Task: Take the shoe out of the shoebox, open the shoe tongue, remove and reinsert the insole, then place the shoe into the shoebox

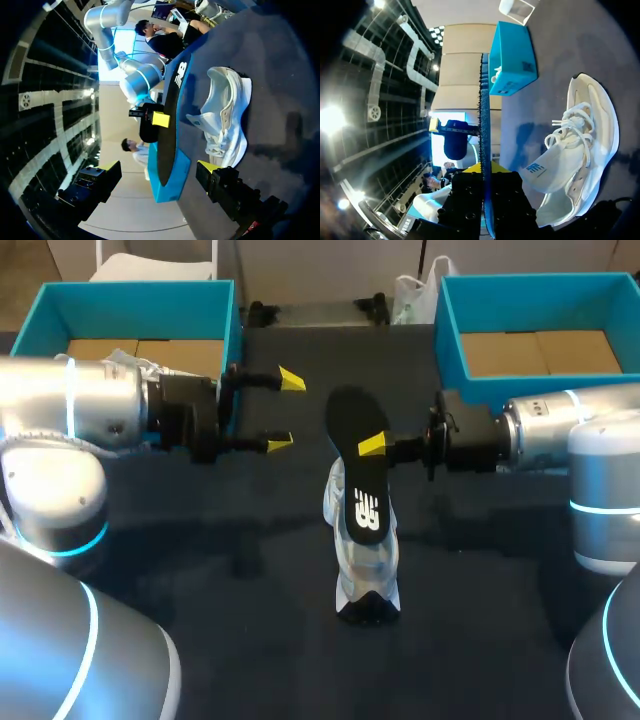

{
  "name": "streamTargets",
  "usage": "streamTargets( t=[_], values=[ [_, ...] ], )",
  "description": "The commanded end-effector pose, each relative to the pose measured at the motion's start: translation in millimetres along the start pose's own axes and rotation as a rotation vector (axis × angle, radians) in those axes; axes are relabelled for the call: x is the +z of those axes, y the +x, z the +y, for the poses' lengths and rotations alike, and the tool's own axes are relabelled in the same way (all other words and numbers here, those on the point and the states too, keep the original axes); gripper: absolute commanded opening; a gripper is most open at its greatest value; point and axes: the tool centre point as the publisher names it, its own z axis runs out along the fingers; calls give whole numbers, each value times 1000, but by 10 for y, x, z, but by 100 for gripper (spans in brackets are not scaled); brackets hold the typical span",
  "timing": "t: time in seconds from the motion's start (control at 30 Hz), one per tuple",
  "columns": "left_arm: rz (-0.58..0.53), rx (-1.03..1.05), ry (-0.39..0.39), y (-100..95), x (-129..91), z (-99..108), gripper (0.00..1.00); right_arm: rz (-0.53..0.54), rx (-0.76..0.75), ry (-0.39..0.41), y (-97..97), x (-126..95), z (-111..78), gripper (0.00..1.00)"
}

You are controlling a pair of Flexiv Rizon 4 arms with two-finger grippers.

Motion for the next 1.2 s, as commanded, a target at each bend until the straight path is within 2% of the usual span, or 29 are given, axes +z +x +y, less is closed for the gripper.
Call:
streamTargets(
  t=[0.03, 0.13, 0.2, 0.53, 0.73, 0.93, 1.03, 1.2],
  values=[
    [-238, 26, 13, 112, 62, -36, 100, -3, 1, -2, 3, 12, -5, 0],
    [-252, 27, 6, 169, 156, -34, 100, -3, 1, -2, 3, 12, -5, 0],
    [-255, 23, 6, 184, 210, -38, 95, -3, 1, -2, 3, 12, -5, 0],
    [-273, -9, 32, 168, 401, -102, 92, -3, 1, -2, 3, 12, -5, 0],
    [-273, -21, 27, 169, 509, -120, 76, -3, 1, -2, 3, 12, -5, 0],
    [-275, -11, 27, 117, 610, -166, 73, -3, 1, -2, 3, 12, -5, 0],
    [-272, 0, 29, 104, 649, -184, 62, -3, 1, -2, 3, 12, -5, 0],
    [-245, 52, 21, 135, 721, -230, 56, -3, 1, -2, 3, 12, -5, 0]
  ],
)
